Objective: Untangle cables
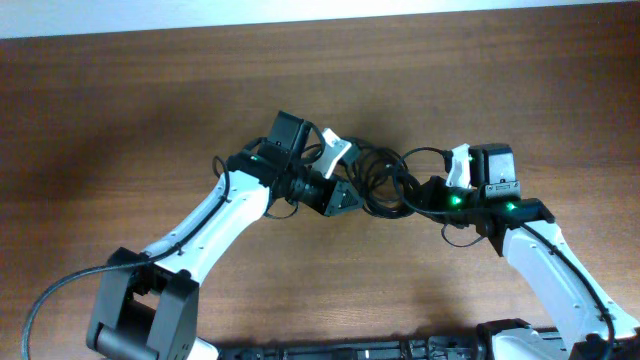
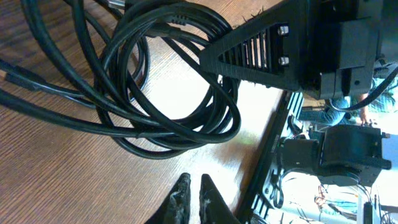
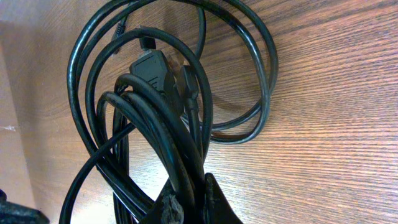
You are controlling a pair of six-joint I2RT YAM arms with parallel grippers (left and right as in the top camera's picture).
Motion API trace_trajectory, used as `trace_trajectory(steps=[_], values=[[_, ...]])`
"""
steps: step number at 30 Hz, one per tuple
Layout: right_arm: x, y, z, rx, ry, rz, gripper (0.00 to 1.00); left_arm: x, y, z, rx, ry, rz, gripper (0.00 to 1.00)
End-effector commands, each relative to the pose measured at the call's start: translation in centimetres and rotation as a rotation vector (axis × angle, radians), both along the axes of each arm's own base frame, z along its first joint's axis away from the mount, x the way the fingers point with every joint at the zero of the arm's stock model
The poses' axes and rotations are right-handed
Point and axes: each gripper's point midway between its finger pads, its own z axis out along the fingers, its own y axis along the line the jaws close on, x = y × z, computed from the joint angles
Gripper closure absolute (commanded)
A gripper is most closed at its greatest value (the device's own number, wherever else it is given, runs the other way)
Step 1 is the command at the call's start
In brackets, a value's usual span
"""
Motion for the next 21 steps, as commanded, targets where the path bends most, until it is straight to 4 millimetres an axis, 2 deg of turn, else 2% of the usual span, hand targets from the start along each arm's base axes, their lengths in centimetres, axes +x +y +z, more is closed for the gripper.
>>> trace_trajectory(steps=[1, 6, 12, 21], values=[[0.0, 0.2, 0.2, 0.016, -0.008, 0.015, 0.96, -1.2, -1.2, 1.6, -0.046, -0.076, -0.091, 0.99], [-0.1, 0.2, 0.2, 0.016, -0.008, 0.015, 0.96, -2.0, -2.1, 0.9, -0.002, -0.125, -0.13, 1.0], [-0.1, 0.2, 0.2, 0.016, -0.008, 0.015, 0.96, -1.3, -1.8, 0.5, 0.031, -0.149, -0.108, 1.0], [-0.1, 0.2, 0.2, 0.016, -0.008, 0.015, 0.96, -0.4, -2.5, 1.2, -0.002, -0.154, -0.066, 1.0]])
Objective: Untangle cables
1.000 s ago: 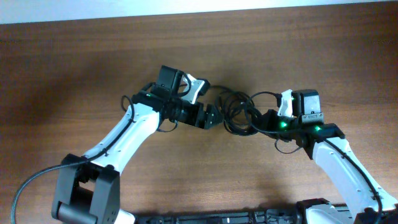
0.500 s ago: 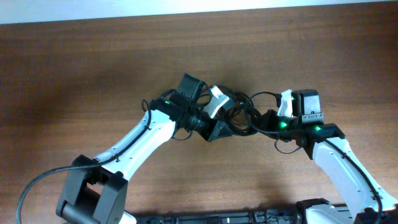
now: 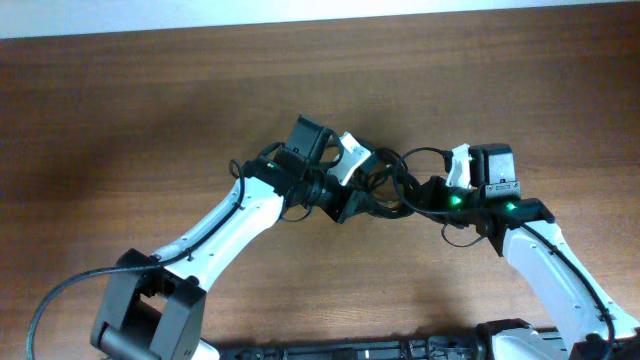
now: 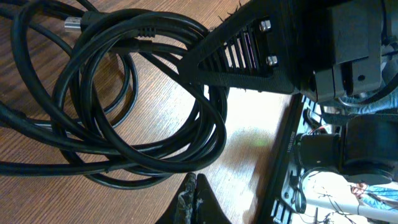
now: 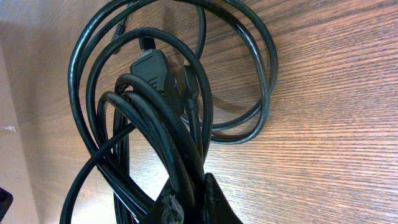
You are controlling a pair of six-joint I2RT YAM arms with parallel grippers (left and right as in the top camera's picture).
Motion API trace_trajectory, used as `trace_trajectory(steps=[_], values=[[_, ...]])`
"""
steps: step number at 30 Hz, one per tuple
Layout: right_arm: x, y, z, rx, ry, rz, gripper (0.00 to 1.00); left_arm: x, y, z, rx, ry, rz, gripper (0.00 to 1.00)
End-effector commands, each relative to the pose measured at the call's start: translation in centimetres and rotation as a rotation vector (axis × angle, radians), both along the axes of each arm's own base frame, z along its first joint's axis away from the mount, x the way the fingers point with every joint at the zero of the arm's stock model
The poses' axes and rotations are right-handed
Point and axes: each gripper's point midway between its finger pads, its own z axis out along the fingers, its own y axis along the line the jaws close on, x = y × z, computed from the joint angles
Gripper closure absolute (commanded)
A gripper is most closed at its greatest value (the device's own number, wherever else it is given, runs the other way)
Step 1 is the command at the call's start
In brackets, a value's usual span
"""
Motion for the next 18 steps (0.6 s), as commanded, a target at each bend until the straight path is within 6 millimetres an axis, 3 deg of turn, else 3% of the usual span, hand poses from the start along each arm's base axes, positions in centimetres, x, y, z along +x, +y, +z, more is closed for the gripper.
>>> trace_trajectory(steps=[1, 10, 15, 18], values=[[-0.1, 0.2, 0.1, 0.015, -0.008, 0.014, 0.96, 0.2, -0.3, 1.4, -0.022, -0.029, 0.007, 1.0], [-0.1, 0.2, 0.1, 0.015, -0.008, 0.014, 0.96, 0.6, -0.5, 0.7, -0.021, -0.025, 0.01, 1.0], [-0.1, 0.2, 0.1, 0.016, -0.007, 0.014, 0.96, 1.3, -1.4, -1.4, -0.014, 0.017, 0.03, 1.0], [-0.1, 0.3, 0.2, 0.019, -0.006, 0.016, 0.96, 1.3, -3.6, -5.0, -0.002, 0.082, 0.045, 1.0]])
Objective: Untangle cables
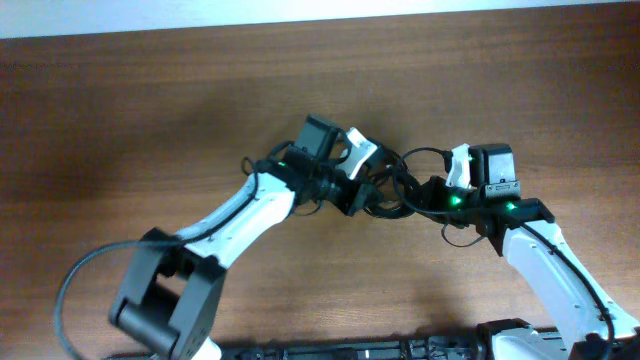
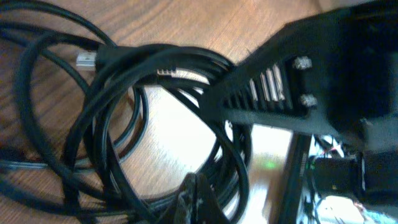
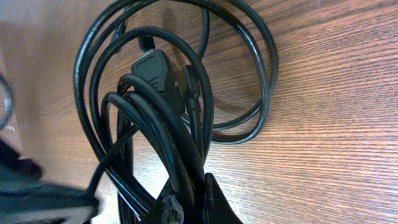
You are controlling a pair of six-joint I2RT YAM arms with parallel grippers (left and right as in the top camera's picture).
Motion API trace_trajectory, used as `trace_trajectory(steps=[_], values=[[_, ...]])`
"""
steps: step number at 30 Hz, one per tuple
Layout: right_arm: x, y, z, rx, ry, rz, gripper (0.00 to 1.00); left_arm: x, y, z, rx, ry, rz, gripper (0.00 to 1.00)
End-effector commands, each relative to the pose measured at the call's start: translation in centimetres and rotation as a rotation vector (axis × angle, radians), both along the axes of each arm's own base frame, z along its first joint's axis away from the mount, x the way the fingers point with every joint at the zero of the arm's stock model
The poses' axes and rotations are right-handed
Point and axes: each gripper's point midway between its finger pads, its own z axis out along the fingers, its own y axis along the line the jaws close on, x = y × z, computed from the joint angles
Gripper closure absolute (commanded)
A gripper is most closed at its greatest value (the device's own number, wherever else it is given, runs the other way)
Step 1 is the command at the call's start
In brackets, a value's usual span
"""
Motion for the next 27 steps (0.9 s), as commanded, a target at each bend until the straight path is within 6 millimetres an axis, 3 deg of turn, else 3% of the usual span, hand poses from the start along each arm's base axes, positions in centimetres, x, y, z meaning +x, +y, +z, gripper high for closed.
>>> trace_trajectory(steps=[1, 4, 6, 7, 9, 10, 11, 12, 13, 14, 15, 16, 18, 19, 20, 21, 24, 26, 27], values=[[-0.1, 0.3, 0.2, 0.019, -0.006, 0.015, 0.96, -0.8, -1.7, -3.9, 0.042, 0.115, 0.021, 1.0], [-0.2, 0.3, 0.1, 0.019, 0.0, 0.015, 0.96, -0.1, -1.5, -5.0, 0.072, 0.103, 0.051, 1.0], [-0.3, 0.3, 0.1, 0.018, 0.005, 0.014, 0.96, 1.1, -1.4, -4.4, 0.076, 0.073, 0.076, 1.0], [-0.4, 0.3, 0.0, 0.018, 0.009, 0.014, 0.96, 1.9, -1.2, -3.5, 0.065, 0.062, 0.092, 1.0], [-0.7, 0.6, 0.1, 0.039, 0.017, 0.027, 0.96, 5.3, 1.9, 0.9, 0.033, 0.024, 0.19, 0.96], [-1.4, 3.3, 2.3, 0.176, -0.066, 0.2, 0.96, 6.3, 3.4, 2.3, 0.021, 0.01, 0.231, 0.82], [-2.8, 6.3, 5.9, 0.34, -0.254, 0.466, 0.96, 7.0, 5.3, 3.5, 0.02, 0.007, 0.278, 0.72], [-3.3, 7.3, 7.9, 0.406, -0.378, 0.577, 0.95, 7.4, 7.2, 4.3, 0.025, 0.017, 0.32, 0.62], [-1.5, 6.4, 6.9, 0.321, -0.351, 0.48, 0.95, 7.3, 8.5, 4.5, 0.04, 0.04, 0.347, 0.61], [0.2, 4.5, 4.6, 0.194, -0.258, 0.308, 0.96, 7.0, 9.5, 4.2, 0.062, 0.057, 0.351, 0.61], [1.2, 1.4, 1.7, 0.034, -0.13, 0.095, 0.96, 6.4, 9.9, 3.7, 0.088, 0.064, 0.334, 0.61], [1.0, -1.4, -0.4, -0.098, -0.042, -0.044, 0.96, 5.8, 10.5, 2.9, 0.133, 0.071, 0.32, 0.6], [0.6, -2.4, -1.1, -0.157, -0.016, -0.068, 0.96, 5.4, 11.2, 2.1, 0.186, 0.079, 0.333, 0.49], [0.9, 0.0, 0.4, -0.07, -0.111, 0.083, 0.96, 5.4, 11.3, 2.0, 0.19, 0.083, 0.334, 0.46], [0.2, 4.2, 4.1, 0.128, -0.306, 0.358, 0.96, 5.4, 11.3, 2.0, 0.19, 0.083, 0.334, 0.44], [-0.1, 5.6, 6.3, 0.227, -0.393, 0.444, 0.96, 5.3, 11.3, 2.0, 0.189, 0.084, 0.333, 0.43], [0.7, 6.0, 7.6, 0.265, -0.436, 0.428, 0.96, 5.0, 11.2, 2.0, 0.187, 0.098, 0.328, 0.39], [0.9, 6.0, 7.9, 0.276, -0.439, 0.418, 0.96, 4.0, 10.2, 2.8, 0.117, 0.148, 0.28, 0.28], [0.9, 6.0, 7.9, 0.276, -0.439, 0.419, 0.96, 3.7, 9.7, 3.2, 0.085, 0.157, 0.262, 0.27]])
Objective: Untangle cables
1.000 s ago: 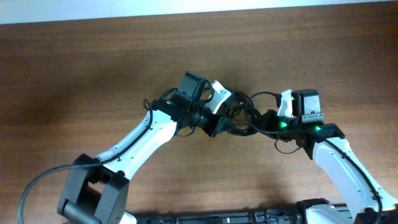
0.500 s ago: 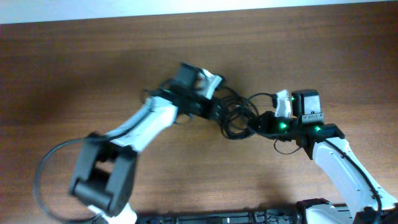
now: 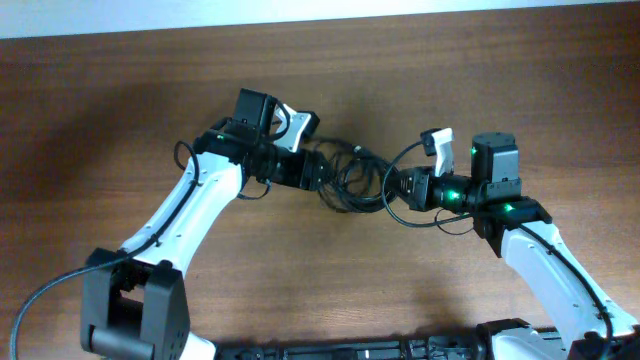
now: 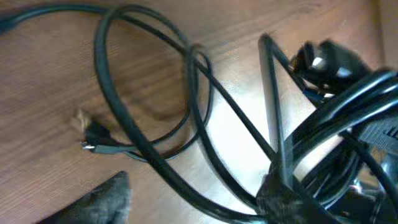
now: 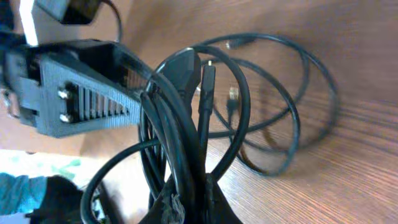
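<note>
A tangle of black cables lies on the wooden table between my two grippers. My right gripper is shut on a thick bunch of strands and holds it tilted up off the table; in the overhead view this right gripper is at the tangle's right side. My left gripper is open, its fingers wide apart, with cable strands crossing the gap. From above, the left gripper is at the tangle's left end. A small plug lies loose on the wood.
The brown wooden table stretches all round the arms. The left gripper's black ribbed finger fills the upper left of the right wrist view, close to the held bunch. A dark rail runs along the near table edge.
My left gripper was shut against the tangle; now it is open and further left. The right gripper, still shut on its bunch, has moved left and raised it. The tangle is drawn out leftward.
The right gripper held a bunch of strands throughout while the left gripper, shut, stood left of the tangle. At each later moment the left gripper was closer in against the loops. Now it is open and further left, and the tangle is stretched between both grippers.
</note>
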You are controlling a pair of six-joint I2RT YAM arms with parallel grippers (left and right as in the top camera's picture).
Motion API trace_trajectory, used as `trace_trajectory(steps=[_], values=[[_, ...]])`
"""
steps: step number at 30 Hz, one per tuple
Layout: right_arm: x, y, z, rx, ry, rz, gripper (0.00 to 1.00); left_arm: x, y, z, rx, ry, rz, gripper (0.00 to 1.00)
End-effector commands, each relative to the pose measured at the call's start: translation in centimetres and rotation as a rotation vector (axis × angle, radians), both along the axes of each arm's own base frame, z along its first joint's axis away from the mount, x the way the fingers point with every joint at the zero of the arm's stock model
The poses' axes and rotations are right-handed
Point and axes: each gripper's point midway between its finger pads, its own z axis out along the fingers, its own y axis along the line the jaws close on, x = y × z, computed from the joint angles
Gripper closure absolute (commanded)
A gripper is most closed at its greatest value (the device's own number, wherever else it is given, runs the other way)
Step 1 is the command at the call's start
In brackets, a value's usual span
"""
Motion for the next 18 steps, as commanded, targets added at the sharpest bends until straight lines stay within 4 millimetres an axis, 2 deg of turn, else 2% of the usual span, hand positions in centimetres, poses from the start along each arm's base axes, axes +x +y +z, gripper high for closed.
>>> trace_trajectory(steps=[1, 4, 5, 7, 9, 11, 13, 15, 18], values=[[-0.6, 0.9, 1.5, 0.058, -0.026, 0.064, 0.96, -1.1, -1.9, 2.0, -0.151, 0.014, -0.079, 0.27], [-1.0, 1.2, 1.9, 0.082, -0.024, 0.091, 0.96, -1.1, -3.2, 3.7, -0.259, 0.01, -0.108, 0.28], [-1.0, 1.2, 1.9, 0.083, -0.024, 0.092, 0.96, -1.3, -3.6, 4.5, -0.306, 0.011, -0.13, 0.38], [-1.0, 1.2, 1.9, 0.083, -0.024, 0.091, 0.96, -1.2, -3.6, 4.4, -0.303, 0.005, -0.129, 0.53], [-1.0, 1.2, 1.9, 0.099, 0.013, 0.074, 0.96, -0.7, -3.2, 3.9, -0.267, -0.009, -0.106, 0.8], [-1.0, 1.2, 1.9, 0.099, 0.014, 0.074, 0.96, -0.4, -2.8, 3.9, -0.266, -0.011, -0.093, 1.0], [-0.3, -0.1, -0.1, 0.01, 0.063, -0.025, 0.96, 1.3, -0.4, 3.9, -0.265, -0.021, -0.022, 1.0], [-0.2, -3.5, -4.4, -0.201, 0.192, -0.212, 0.96, 2.9, 2.3, 3.9, -0.265, -0.03, 0.053, 1.0], [-1.5, -8.3, -8.2, -0.447, 0.336, -0.419, 0.96, 4.5, 5.3, 3.9, -0.26, -0.053, 0.126, 1.0]])
